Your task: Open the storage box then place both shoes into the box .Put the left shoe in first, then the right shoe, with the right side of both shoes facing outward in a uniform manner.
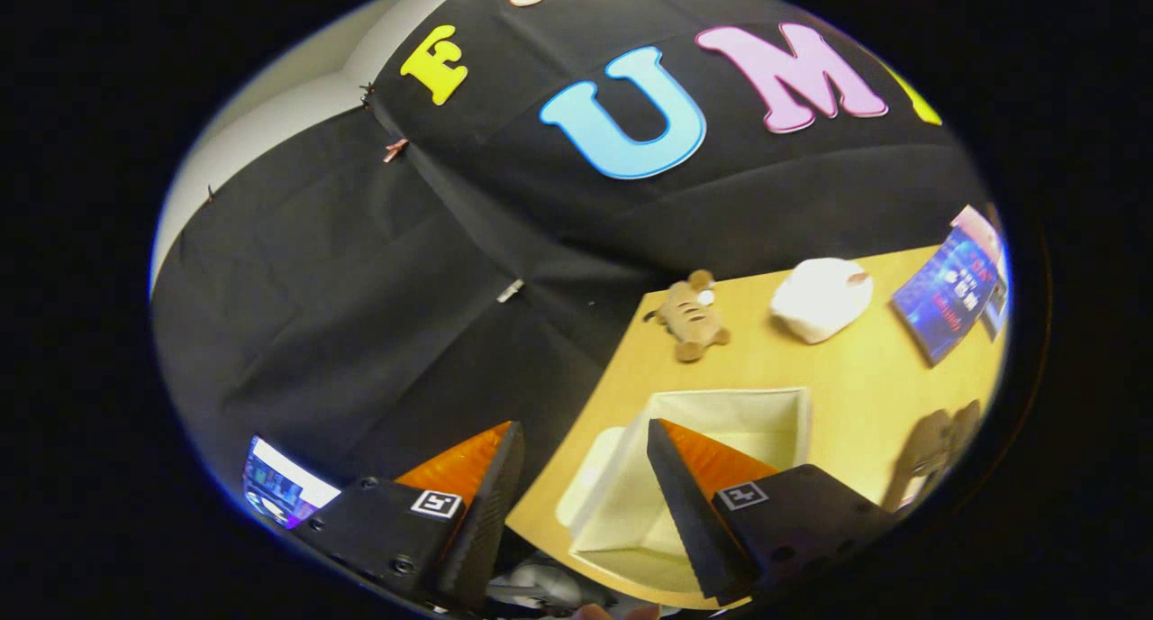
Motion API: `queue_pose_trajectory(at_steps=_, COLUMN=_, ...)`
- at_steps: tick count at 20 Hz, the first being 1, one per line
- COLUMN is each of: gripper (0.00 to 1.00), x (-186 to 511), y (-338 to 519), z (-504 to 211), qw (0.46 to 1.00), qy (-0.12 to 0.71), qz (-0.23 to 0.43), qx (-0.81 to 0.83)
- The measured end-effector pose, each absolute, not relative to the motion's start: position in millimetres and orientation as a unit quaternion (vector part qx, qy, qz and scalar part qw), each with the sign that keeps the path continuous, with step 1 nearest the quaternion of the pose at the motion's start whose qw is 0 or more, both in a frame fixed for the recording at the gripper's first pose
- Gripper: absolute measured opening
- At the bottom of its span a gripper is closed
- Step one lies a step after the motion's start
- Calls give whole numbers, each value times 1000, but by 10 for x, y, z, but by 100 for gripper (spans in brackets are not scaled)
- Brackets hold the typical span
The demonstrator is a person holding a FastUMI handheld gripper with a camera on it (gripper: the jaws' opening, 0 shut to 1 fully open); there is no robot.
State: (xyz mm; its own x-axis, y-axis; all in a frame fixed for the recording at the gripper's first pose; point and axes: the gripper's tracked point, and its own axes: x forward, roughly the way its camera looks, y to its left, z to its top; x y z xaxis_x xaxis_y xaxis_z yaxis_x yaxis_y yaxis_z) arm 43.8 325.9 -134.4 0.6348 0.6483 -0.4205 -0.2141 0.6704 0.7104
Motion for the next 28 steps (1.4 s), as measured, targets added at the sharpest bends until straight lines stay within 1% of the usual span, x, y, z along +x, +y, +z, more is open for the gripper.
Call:
queue_pose_trajectory(at_steps=1, gripper=88, x=418, y=3056, z=-1424, qw=854, qy=346, qz=238, qx=307)
queue_pose_trajectory(at_steps=3, gripper=89, x=341, y=2655, z=-1587, qw=861, qy=360, qz=209, qx=293)
queue_pose_trajectory(at_steps=7, gripper=89, x=121, y=1906, z=-1994, qw=857, qy=401, qz=161, qx=279)
queue_pose_trajectory(at_steps=15, gripper=89, x=-286, y=855, z=-3134, qw=801, qy=513, qz=82, qx=298)
queue_pose_trajectory(at_steps=17, gripper=89, x=-419, y=786, z=-3444, qw=787, qy=540, qz=78, qx=287)
queue_pose_trajectory(at_steps=19, gripper=86, x=-571, y=714, z=-3699, qw=761, qy=572, qz=72, qx=296)
queue_pose_trajectory(at_steps=20, gripper=83, x=-620, y=700, z=-3764, qw=750, qy=583, qz=65, qx=306)
queue_pose_trajectory(at_steps=21, gripper=83, x=-657, y=684, z=-3852, qw=737, qy=594, qz=54, qx=318)
queue_pose_trajectory(at_steps=23, gripper=83, x=-663, y=604, z=-3930, qw=718, qy=610, qz=36, qx=332)
queue_pose_trajectory(at_steps=28, gripper=83, x=-678, y=593, z=-4054, qw=692, qy=638, qz=34, qx=335)
